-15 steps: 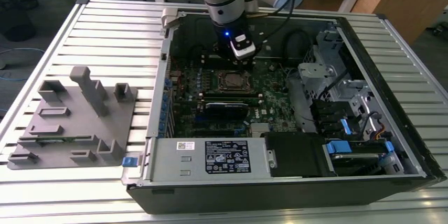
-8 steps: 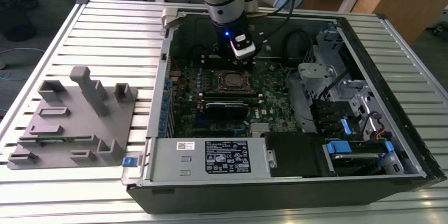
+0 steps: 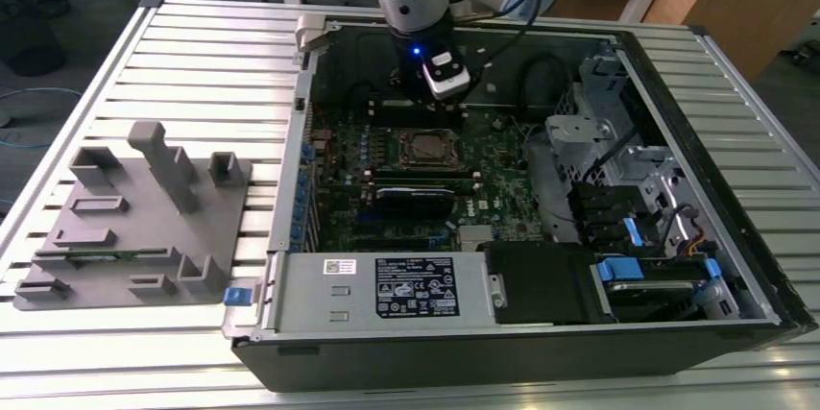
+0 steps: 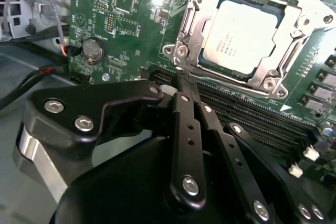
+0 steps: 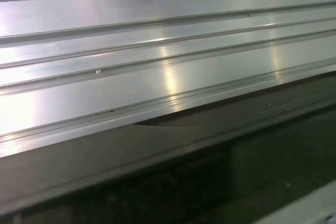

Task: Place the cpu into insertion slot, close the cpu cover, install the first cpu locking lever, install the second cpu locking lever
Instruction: 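Install the first cpu locking lever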

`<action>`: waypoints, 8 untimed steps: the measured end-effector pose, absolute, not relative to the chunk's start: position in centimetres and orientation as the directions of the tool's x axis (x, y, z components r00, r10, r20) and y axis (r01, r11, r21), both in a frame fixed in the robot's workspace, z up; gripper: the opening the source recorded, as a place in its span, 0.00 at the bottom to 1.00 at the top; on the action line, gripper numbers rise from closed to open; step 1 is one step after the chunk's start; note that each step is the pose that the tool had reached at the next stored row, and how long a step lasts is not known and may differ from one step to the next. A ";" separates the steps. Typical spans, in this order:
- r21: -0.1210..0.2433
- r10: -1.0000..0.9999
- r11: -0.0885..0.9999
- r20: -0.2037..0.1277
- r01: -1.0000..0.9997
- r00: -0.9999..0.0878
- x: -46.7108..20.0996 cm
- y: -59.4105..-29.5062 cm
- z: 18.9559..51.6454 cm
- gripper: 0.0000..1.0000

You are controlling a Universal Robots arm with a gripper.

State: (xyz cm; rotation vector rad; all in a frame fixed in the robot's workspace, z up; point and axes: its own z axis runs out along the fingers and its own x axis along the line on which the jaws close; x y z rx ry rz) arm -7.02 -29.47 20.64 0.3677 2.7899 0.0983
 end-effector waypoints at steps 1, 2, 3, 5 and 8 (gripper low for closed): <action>0.109 0.263 0.964 -0.308 0.241 -0.914 -7.0 -29.5 20.7 0.11; 0.109 0.263 0.964 -0.308 0.241 -0.914 -7.0 -29.5 20.7 0.11; 0.109 0.263 0.964 -0.308 0.241 -0.914 -7.0 -29.5 20.7 0.11; 0.109 0.263 0.964 -0.308 0.241 -0.914 -7.0 -29.5 20.7 0.11; 0.107 0.264 0.964 -0.293 0.243 -0.919 -7.0 -29.5 20.7 0.11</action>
